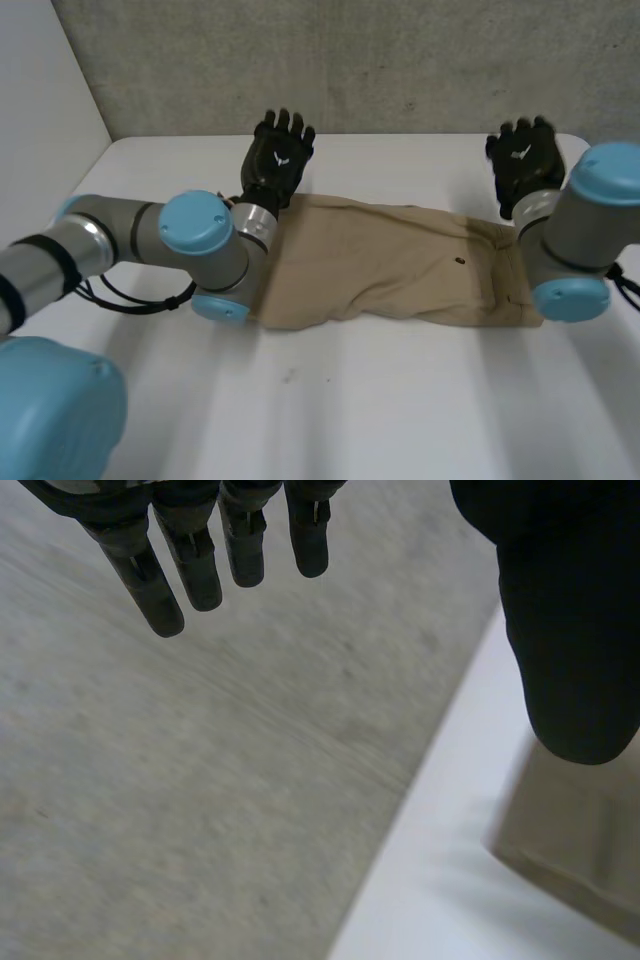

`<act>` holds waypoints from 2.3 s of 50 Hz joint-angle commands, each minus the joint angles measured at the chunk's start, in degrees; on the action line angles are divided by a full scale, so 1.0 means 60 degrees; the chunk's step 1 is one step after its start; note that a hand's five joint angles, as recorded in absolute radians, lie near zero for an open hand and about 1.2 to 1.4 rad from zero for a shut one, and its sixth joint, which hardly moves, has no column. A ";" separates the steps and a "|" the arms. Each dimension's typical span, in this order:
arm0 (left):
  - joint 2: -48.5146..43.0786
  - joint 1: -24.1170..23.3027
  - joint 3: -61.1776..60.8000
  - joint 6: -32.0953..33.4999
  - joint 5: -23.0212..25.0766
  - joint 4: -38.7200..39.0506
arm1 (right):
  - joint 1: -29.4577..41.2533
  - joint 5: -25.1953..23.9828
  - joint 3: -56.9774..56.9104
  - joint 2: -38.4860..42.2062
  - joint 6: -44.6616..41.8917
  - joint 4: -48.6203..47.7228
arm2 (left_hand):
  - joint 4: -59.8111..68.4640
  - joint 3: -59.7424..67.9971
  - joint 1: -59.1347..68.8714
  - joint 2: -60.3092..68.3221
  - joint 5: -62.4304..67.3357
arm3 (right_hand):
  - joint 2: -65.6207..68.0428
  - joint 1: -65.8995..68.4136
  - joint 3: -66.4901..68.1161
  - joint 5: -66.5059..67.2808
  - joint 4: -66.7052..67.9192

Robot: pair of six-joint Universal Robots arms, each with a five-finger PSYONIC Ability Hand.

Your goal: Fold the shorts.

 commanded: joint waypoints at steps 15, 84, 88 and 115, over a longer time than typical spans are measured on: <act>0.4655 0.0214 -0.5665 -0.5170 0.0154 -0.2581 | -0.1590 -0.3214 0.3814 -0.3018 0.3009 0.3968 | 0.0293 0.0192 0.0393 0.0309 0.0132 | 0.4377 0.4539 0.4472 0.4163 0.4238; 0.5373 0.1123 -0.6502 -0.5584 -0.0198 -0.2834 | 0.3727 -0.3962 0.2440 -0.1831 -0.2385 0.2268 | -0.0296 -0.0397 -0.0196 -0.0280 -0.0457 | 0.0799 0.0961 0.0894 0.0585 0.0660; 0.5461 0.1153 -0.6123 -0.5613 -0.0168 -0.2878 | 0.3099 -0.3903 0.2308 -0.2563 -0.0132 0.1741 | -0.0296 -0.0397 -0.0196 -0.0280 -0.0457 | -0.0486 -0.0323 -0.0390 -0.0700 -0.0625; 0.1259 -0.0459 0.0219 -0.6931 -0.0066 -0.5263 | 0.1134 -0.3625 -0.2086 0.0569 0.6392 0.4816 | -0.0184 -0.0285 -0.0084 -0.0168 -0.0345 | -0.0486 -0.0323 -0.0390 -0.0700 -0.0625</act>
